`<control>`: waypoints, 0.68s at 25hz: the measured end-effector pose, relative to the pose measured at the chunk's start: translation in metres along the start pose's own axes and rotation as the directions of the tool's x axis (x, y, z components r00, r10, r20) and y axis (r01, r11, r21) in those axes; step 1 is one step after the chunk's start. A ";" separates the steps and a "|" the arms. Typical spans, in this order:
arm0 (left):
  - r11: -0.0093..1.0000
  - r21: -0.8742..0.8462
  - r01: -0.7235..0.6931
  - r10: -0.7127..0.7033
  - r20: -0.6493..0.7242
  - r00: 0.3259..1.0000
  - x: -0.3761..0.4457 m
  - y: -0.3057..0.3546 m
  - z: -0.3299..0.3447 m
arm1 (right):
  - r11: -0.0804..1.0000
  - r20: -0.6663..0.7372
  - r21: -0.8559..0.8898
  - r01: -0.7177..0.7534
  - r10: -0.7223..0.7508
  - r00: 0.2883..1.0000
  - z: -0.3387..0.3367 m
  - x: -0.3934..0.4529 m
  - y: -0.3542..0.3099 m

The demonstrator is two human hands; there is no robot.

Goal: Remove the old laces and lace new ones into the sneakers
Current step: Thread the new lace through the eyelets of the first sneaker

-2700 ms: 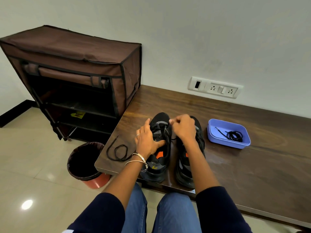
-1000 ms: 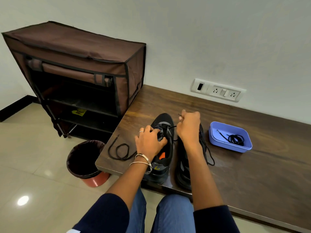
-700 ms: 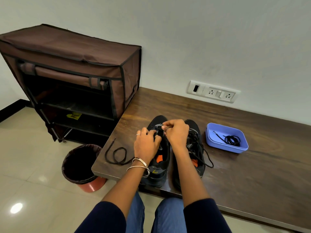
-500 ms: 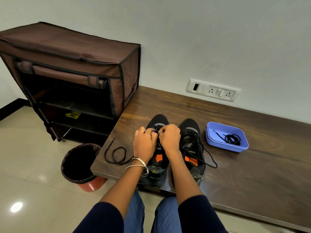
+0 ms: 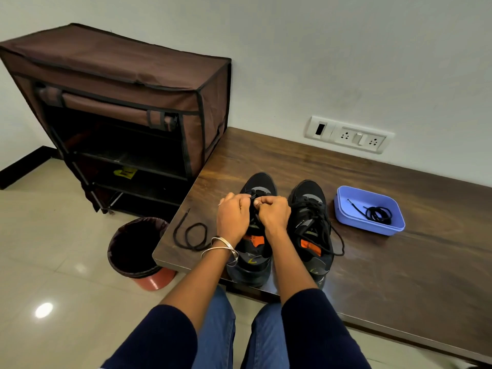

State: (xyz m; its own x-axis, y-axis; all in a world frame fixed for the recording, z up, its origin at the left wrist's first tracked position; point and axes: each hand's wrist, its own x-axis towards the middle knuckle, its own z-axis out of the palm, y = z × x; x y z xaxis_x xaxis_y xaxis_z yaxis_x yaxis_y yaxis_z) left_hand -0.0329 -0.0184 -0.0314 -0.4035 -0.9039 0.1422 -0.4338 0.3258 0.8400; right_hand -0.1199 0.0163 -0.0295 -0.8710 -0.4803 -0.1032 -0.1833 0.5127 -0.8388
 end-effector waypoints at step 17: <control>0.999 0.005 -0.044 0.044 -0.101 0.994 0.000 -0.004 0.006 | 0.988 -0.062 -0.122 0.100 -0.108 0.992 0.011 -0.004 0.004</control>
State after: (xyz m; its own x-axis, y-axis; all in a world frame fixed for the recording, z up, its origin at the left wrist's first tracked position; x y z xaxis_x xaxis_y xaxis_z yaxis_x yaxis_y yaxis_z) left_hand -0.0354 -0.0181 -0.0379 -0.3385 -0.9121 0.2312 -0.4199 0.3663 0.8304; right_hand -0.1121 0.0124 -0.0381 -0.8728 -0.4877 0.0211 -0.3233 0.5452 -0.7735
